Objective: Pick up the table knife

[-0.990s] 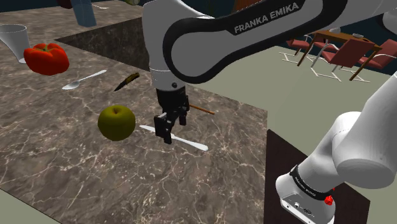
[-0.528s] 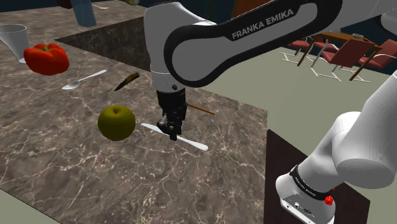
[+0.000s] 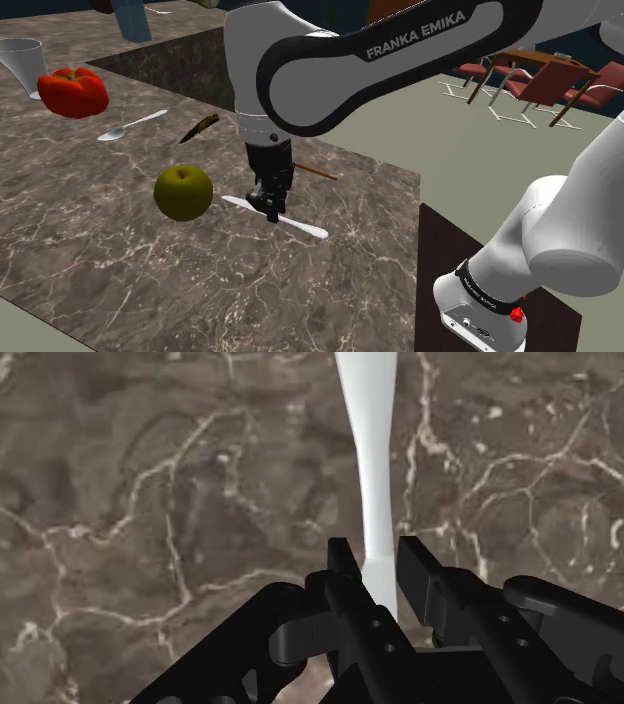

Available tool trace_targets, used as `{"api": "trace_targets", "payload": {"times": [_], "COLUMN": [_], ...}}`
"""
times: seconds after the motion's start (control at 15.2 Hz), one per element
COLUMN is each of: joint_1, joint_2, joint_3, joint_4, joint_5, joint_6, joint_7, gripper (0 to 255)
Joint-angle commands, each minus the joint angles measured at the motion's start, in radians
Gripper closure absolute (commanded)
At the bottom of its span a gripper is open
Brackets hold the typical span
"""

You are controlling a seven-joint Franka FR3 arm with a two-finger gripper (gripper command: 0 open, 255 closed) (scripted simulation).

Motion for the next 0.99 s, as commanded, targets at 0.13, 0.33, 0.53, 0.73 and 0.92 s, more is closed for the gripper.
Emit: {"api": "trace_targets", "payload": {"times": [0.13, 0.33, 0.53, 0.73, 0.92], "joint_1": [-0.002, -0.003, -0.005, -0.006, -0.006], "joint_2": [-0.018, -0.033, -0.046, -0.057, -0.06], "joint_3": [0.0, -0.001, -0.002, -0.003, -0.004], "joint_4": [0.029, 0.054, 0.081, 0.11, 0.121], "joint_5": [0.007, 0.011, 0.015, 0.018, 0.019], "joint_6": [-0.049, -0.088, -0.127, -0.166, -0.181], "joint_7": [-0.001, -0.001, -0.001, 0.001, 0.001], "gripper": [255, 255, 255, 255, 255]}}
